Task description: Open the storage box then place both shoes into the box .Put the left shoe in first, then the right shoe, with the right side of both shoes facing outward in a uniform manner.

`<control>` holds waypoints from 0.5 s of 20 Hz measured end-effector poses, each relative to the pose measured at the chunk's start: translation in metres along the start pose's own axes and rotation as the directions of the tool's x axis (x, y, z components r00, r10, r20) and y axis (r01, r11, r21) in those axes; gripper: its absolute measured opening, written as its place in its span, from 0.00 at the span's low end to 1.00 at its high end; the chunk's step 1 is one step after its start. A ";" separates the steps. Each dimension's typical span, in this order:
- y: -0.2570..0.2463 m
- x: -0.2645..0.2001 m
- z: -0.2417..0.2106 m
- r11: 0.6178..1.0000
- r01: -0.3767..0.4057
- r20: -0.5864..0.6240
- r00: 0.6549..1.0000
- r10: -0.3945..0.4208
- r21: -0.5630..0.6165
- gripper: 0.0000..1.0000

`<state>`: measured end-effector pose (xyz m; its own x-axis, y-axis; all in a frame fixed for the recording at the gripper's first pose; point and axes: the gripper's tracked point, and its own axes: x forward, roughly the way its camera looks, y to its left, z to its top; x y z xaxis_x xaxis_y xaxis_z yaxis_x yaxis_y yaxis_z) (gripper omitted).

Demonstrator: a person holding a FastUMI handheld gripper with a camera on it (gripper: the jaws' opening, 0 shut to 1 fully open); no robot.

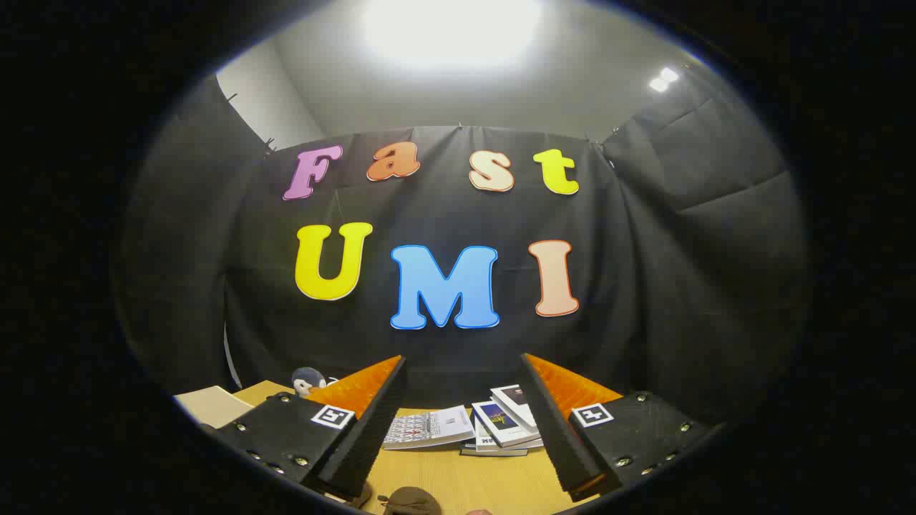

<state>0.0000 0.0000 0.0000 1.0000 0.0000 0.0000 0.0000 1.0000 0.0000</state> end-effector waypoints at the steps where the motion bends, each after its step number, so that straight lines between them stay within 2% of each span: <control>1: 0.000 -0.001 0.001 1.000 0.002 0.000 1.000 -0.002 0.006 0.95; 10: 0.005 -0.014 0.008 0.999 -0.003 0.030 1.000 0.005 -0.043 0.95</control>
<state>-0.0140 0.0051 0.0076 0.9995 0.0046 0.0301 -0.0033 0.9991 -0.0429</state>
